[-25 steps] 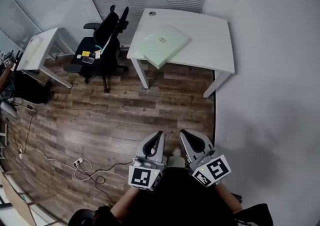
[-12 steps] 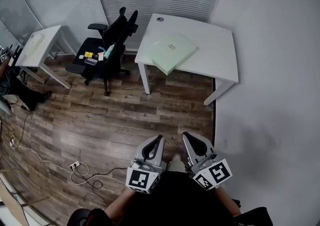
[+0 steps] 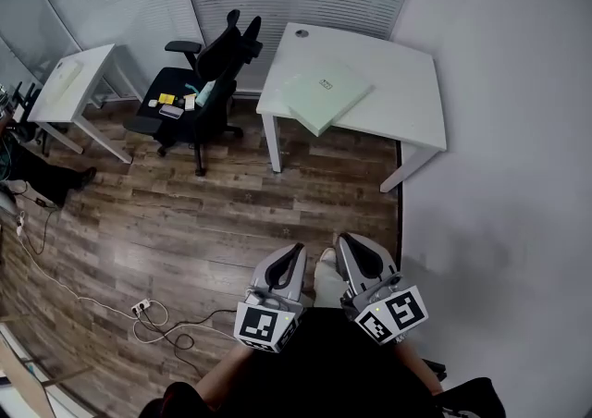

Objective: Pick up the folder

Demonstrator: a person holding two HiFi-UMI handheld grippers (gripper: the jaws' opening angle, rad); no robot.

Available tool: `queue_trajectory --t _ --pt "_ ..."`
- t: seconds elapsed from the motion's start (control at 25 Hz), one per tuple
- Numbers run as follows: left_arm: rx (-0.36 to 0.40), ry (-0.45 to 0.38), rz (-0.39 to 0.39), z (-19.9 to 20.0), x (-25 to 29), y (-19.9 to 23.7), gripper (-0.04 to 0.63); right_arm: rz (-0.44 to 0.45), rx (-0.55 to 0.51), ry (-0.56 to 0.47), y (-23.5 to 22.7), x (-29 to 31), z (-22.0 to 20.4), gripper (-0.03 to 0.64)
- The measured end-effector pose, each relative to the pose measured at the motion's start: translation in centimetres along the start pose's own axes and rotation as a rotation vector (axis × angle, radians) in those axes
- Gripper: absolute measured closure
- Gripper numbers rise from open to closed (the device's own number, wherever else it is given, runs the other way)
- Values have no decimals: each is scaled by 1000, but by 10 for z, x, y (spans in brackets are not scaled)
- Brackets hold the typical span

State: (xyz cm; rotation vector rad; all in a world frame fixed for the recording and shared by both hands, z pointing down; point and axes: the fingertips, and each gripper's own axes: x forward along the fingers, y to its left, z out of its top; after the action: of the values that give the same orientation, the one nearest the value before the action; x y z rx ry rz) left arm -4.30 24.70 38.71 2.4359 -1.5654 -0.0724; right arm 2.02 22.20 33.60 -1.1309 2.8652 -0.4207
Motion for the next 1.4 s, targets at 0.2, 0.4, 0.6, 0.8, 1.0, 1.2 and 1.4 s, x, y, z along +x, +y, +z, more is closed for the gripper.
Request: queue_trajectory --t 0.2,0.4,0.6,0.8,1.0,1.2,1.4 --pt "-39 31 8 3 21 4 591 -15 20 8 -24 11 0 621" --pt "-44 38 35 0 49 20 591 18 -26 25 -44 33 2 621" --pt "-57 36 53 -5 90 43 591 9 3 40 -86 64 7 621" --pt "-75 44 100 1 134 60 591 46 1 59 -123 95 15 621" --pt "-121 52 144 6 176 68 591 111 -12 63 -146 117 28 621" --pt "-226 54 170 2 213 72 591 163 -40 70 -171 127 44 621" --pt "-269 69 213 -7 244 81 591 185 -40 83 -197 138 49 621"
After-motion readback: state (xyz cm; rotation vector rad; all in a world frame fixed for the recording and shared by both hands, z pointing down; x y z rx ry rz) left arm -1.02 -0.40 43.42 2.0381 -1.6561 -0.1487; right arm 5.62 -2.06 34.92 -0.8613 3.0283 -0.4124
